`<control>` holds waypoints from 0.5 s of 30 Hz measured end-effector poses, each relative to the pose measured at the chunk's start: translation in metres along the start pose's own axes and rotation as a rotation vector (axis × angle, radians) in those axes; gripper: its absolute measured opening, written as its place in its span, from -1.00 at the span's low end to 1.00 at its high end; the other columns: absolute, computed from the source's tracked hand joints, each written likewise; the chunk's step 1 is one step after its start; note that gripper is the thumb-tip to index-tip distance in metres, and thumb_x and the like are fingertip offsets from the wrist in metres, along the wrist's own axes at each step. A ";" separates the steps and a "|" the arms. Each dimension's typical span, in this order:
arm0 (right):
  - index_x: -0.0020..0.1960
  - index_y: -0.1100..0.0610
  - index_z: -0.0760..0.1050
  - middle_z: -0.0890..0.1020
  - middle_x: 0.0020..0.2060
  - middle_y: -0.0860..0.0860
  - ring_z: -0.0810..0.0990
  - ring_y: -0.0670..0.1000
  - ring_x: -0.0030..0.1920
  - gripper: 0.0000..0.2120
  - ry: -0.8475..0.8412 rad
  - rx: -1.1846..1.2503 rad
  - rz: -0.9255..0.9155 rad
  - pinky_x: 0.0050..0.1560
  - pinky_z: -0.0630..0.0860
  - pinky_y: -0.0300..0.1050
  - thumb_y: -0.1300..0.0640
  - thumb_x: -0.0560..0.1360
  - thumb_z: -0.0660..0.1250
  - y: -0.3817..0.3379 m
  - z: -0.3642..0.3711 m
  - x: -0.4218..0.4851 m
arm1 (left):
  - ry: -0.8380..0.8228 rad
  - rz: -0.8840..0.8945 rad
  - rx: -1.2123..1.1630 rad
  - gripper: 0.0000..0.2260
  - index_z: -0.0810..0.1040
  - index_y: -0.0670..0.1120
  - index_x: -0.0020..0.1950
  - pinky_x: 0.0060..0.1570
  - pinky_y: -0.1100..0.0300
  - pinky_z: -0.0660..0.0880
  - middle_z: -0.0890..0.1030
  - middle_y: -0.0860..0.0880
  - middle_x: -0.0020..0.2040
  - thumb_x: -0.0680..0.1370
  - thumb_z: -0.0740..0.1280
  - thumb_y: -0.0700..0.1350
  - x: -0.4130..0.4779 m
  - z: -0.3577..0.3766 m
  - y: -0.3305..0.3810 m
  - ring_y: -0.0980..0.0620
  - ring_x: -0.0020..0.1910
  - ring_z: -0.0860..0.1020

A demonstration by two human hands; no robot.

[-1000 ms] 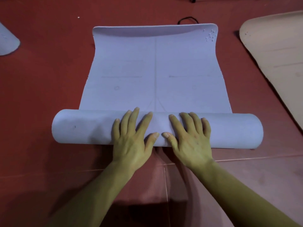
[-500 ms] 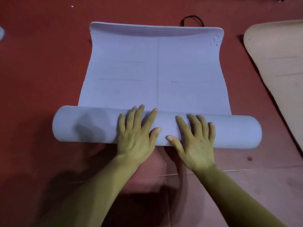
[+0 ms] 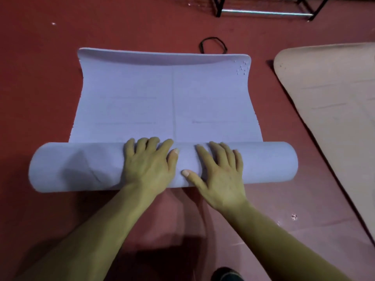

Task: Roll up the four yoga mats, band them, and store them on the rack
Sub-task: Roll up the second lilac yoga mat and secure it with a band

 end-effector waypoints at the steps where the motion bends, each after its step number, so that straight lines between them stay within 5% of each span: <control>1: 0.48 -0.02 0.47 0.46 0.43 0.08 0.36 0.19 0.48 -0.29 0.006 -0.004 -0.004 0.49 0.17 0.29 -0.44 0.54 0.08 0.000 0.001 -0.001 | 0.013 0.000 -0.003 -0.55 0.60 0.07 0.29 0.38 -0.20 0.21 0.64 -0.05 0.18 0.61 0.02 0.16 0.002 -0.001 0.000 -0.14 0.17 0.55; 7: 0.44 -0.02 0.52 0.54 0.35 0.08 0.44 0.20 0.41 -0.33 0.054 -0.039 -0.025 0.45 0.23 0.27 -0.41 0.56 0.07 0.003 0.002 0.017 | 0.257 0.166 -0.121 -0.53 0.50 0.01 0.46 0.38 -0.19 0.28 0.51 -0.12 0.41 0.62 0.17 0.17 -0.011 -0.007 0.001 -0.17 0.38 0.46; 15: 0.47 0.03 0.49 0.44 0.47 0.15 0.40 0.23 0.46 -0.34 0.179 0.078 -0.061 0.44 0.30 0.25 -0.37 0.55 0.21 0.009 -0.001 0.027 | 0.202 0.187 -0.007 -0.57 0.50 0.02 0.45 0.39 -0.18 0.25 0.51 -0.12 0.41 0.66 0.12 0.13 -0.008 0.009 0.007 -0.22 0.41 0.44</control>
Point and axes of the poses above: each hand's wrist, its own x-axis towards the middle knuckle, its own z-axis out of the palm, y = z × x, the point moved 5 cm from there along x, towards the middle knuckle
